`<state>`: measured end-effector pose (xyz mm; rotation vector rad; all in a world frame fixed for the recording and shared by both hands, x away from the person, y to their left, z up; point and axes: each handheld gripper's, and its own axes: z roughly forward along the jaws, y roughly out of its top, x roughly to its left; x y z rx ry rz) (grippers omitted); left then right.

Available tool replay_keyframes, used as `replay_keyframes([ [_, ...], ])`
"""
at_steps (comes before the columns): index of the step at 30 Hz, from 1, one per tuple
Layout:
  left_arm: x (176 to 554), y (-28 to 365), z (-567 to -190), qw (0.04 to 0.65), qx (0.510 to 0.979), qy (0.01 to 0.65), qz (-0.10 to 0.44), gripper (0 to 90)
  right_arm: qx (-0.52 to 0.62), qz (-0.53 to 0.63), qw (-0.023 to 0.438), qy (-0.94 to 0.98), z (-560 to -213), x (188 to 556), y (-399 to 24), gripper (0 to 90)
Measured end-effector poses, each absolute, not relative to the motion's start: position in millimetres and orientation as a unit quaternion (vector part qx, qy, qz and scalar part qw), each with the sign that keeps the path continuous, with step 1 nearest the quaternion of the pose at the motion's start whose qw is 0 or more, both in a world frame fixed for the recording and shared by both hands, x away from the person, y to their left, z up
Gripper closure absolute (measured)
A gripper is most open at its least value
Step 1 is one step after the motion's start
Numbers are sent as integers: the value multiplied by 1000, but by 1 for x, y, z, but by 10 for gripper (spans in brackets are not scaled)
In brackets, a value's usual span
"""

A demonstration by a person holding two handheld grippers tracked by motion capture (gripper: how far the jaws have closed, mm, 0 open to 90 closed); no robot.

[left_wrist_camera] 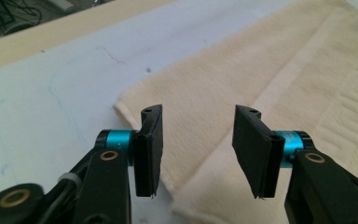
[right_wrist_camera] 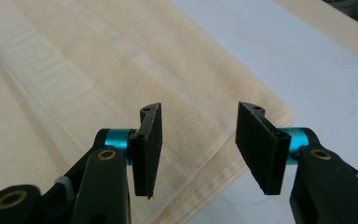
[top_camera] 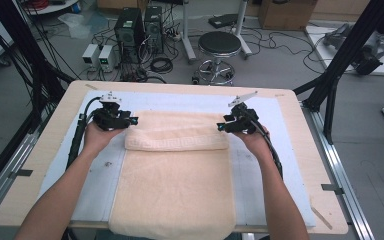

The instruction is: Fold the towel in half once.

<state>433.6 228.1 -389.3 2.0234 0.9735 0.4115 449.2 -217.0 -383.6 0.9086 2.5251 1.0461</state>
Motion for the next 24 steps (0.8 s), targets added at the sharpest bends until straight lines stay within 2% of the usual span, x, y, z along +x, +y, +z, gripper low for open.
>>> replay_keyframes([
  [2, 427, 230, -396, 419, 806, 389, 154, 505, 309, 360, 133, 870, -392, 444, -216, 509],
  [5, 424, 231, -403, 408, 811, 398, 136, 413, 313, 352, 134, 872, -405, 443, -213, 506],
  [8, 425, 231, -407, 405, 820, 391, 99, 408, 320, 341, 131, 874, -416, 444, -209, 505],
  [11, 424, 227, -409, 397, 832, 378, 83, 507, 325, 327, 122, 879, -426, 447, -205, 559],
  [14, 425, 223, -415, 376, 846, 372, 72, 671, 335, 336, 99, 875, -428, 448, -206, 663],
  [16, 424, 220, -416, 368, 852, 364, 76, 770, 331, 337, 93, 877, -426, 448, -206, 778],
  [18, 422, 217, -413, 370, 853, 356, 89, 794, 316, 333, 98, 883, -422, 445, -205, 829],
  [24, 408, 223, -391, 411, 837, 342, 111, 808, 292, 361, 116, 878, -396, 429, -211, 843],
])
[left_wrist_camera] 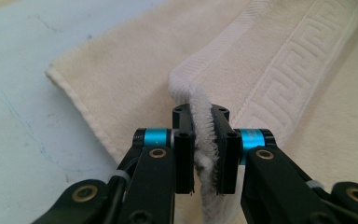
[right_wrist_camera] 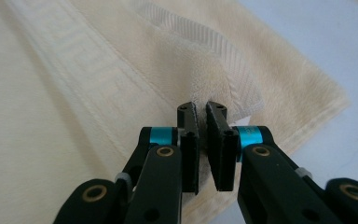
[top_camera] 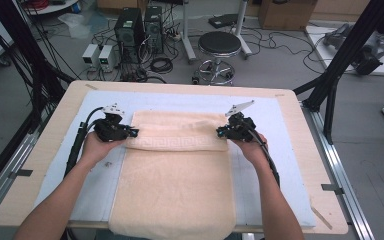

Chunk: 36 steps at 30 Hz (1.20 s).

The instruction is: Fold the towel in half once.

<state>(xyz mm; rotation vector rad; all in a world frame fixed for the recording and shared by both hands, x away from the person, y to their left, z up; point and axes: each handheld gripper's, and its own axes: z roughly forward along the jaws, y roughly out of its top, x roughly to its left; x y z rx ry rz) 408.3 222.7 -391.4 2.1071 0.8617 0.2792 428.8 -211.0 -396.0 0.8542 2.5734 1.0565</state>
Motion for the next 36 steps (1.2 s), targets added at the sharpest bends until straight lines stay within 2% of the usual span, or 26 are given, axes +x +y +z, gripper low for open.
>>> replay_keyframes([
  [4, 389, 225, -376, 434, 833, 317, 133, 811, 271, 387, 127, 872, -376, 408, -218, 844],
  [9, 347, 231, -365, 461, 829, 280, 149, 814, 238, 409, 146, 869, -357, 363, -232, 844],
  [16, 285, 232, -362, 461, 840, 230, 171, 820, 194, 422, 144, 874, -353, 297, -239, 845],
  [22, 231, 239, -359, 481, 836, 204, 166, 822, 164, 439, 128, 874, -351, 245, -243, 840],
  [24, 216, 242, -362, 485, 840, 190, 151, 805, 147, 446, 118, 875, -353, 229, -245, 793],
  [25, 210, 244, -365, 486, 842, 185, 143, 753, 143, 445, 115, 877, -355, 221, -247, 707],
  [26, 206, 245, -368, 482, 844, 186, 143, 661, 146, 449, 105, 875, -357, 218, -249, 648],
  [27, 204, 247, -370, 480, 845, 189, 142, 602, 150, 453, 90, 874, -359, 216, -252, 649],
  [30, 208, 250, -378, 474, 847, 201, 134, 597, 162, 451, 96, 872, -365, 219, -255, 640],
  [36, 234, 244, -393, 465, 848, 220, 128, 561, 185, 421, 100, 883, -380, 251, -247, 615],
])
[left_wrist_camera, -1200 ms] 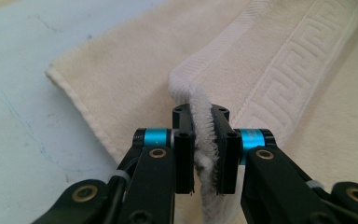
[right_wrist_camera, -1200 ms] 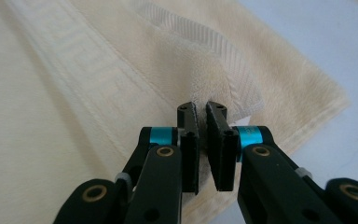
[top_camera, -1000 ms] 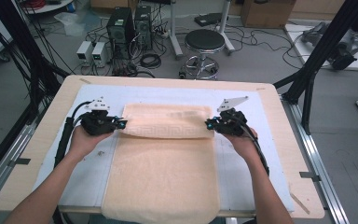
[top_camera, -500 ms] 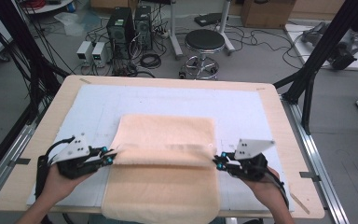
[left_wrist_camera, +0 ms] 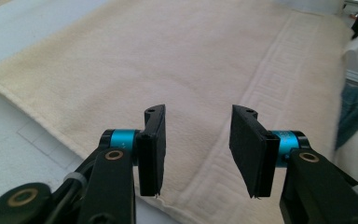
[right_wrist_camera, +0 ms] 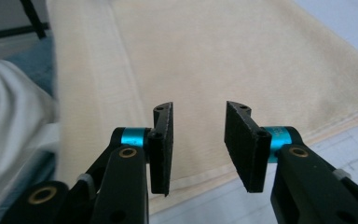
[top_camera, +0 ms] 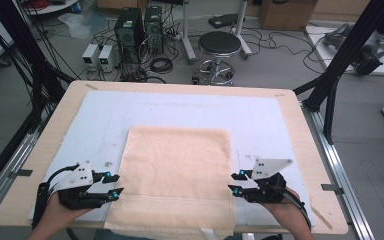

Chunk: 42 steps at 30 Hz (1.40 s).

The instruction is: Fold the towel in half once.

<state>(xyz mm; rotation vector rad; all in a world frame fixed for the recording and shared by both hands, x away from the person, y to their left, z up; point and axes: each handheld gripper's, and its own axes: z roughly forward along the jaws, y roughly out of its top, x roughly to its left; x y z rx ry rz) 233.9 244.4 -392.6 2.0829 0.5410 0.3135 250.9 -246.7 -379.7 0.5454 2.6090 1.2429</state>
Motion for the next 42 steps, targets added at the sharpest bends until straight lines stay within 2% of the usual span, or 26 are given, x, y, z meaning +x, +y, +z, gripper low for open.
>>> replay_keyframes([
  [5, 258, 238, -397, 455, 847, 239, 135, 523, 196, 407, 102, 886, -385, 276, -239, 582],
  [10, 287, 231, -398, 445, 841, 267, 155, 472, 228, 397, 120, 881, -390, 312, -237, 505],
  [18, 351, 231, -407, 443, 801, 358, 187, 449, 278, 388, 140, 867, -398, 361, -240, 434],
  [21, 372, 231, -409, 428, 795, 384, 193, 446, 296, 381, 152, 863, -400, 377, -238, 369],
  [29, 392, 233, -431, 396, 806, 415, 148, 420, 329, 351, 128, 867, -422, 400, -238, 338],
  [32, 394, 228, -439, 377, 817, 415, 136, 419, 332, 350, 116, 868, -428, 401, -237, 426],
  [36, 392, 224, -439, 369, 815, 422, 149, 445, 344, 358, 89, 864, -436, 401, -235, 538],
  [39, 390, 222, -438, 371, 813, 425, 141, 568, 350, 366, 83, 858, -438, 401, -236, 617],
  [40, 390, 222, -437, 373, 812, 428, 135, 587, 347, 368, 77, 859, -438, 401, -236, 665],
  [42, 391, 224, -438, 382, 809, 431, 120, 682, 341, 375, 56, 860, -438, 401, -233, 797],
])
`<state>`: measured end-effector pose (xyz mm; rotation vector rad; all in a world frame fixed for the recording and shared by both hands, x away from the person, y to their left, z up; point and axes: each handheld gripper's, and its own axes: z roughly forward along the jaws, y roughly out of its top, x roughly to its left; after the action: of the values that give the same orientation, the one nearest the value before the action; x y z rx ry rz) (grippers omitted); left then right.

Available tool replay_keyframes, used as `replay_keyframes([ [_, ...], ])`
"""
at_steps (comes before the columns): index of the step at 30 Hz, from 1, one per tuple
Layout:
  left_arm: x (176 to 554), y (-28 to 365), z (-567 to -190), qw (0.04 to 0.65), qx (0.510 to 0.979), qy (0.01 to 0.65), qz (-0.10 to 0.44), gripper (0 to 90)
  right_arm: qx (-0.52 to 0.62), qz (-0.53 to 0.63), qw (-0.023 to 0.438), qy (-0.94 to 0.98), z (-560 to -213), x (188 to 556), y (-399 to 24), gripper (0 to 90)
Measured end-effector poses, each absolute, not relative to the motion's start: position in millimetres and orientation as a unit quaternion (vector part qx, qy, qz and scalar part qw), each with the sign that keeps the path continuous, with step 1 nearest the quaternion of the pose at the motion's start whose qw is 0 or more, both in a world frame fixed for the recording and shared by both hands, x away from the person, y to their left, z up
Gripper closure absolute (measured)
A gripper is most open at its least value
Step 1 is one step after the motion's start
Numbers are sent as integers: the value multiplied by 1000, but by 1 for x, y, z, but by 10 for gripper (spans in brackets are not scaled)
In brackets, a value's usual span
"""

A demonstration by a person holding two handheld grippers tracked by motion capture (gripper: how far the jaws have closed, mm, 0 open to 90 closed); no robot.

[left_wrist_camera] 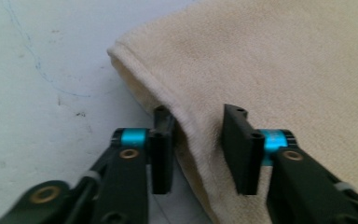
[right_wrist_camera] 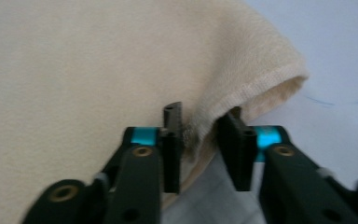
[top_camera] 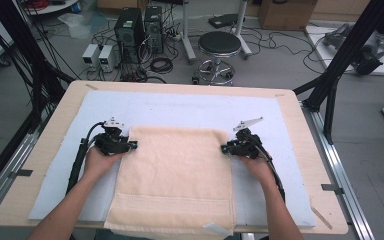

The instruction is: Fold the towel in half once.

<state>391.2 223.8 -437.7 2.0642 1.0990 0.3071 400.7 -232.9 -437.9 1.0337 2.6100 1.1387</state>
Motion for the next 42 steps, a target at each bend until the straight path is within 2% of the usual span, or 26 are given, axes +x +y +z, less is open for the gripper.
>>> replay_keyframes([
  [2, 392, 224, -439, 390, 807, 432, 101, 810, 337, 375, 55, 862, -438, 401, -231, 822],
  [3, 392, 223, -438, 391, 807, 430, 104, 820, 333, 374, 57, 863, -437, 401, -231, 832],
  [5, 390, 221, -437, 386, 810, 426, 114, 828, 325, 370, 61, 868, -436, 401, -230, 847],
  [8, 388, 216, -433, 374, 815, 413, 158, 841, 316, 370, 82, 870, -429, 399, -227, 852],
  [11, 396, 216, -427, 378, 806, 421, 171, 844, 319, 366, 89, 870, -418, 406, -227, 853],
  [16, 418, 211, -408, 381, 790, 432, 211, 844, 330, 357, 120, 865, -403, 434, -221, 852],
  [23, 459, 210, -378, 385, 775, 444, 233, 840, 347, 367, 156, 849, -370, 473, -216, 841],
  [24, 463, 210, -378, 383, 774, 447, 233, 826, 353, 370, 154, 846, -368, 476, -217, 806],
  [25, 466, 208, -380, 370, 777, 448, 241, 754, 359, 372, 158, 841, -367, 479, -218, 700],
  [26, 467, 208, -383, 367, 782, 443, 239, 645, 371, 374, 167, 834, -368, 481, -220, 641],
  [27, 467, 209, -384, 369, 784, 444, 230, 580, 369, 380, 163, 832, -370, 481, -221, 605],
  [29, 464, 211, -387, 371, 789, 440, 217, 524, 352, 375, 162, 842, -372, 478, -219, 562],
  [42, 408, 231, -383, 426, 799, 383, 183, 425, 313, 382, 161, 855, -385, 411, -227, 420],
])
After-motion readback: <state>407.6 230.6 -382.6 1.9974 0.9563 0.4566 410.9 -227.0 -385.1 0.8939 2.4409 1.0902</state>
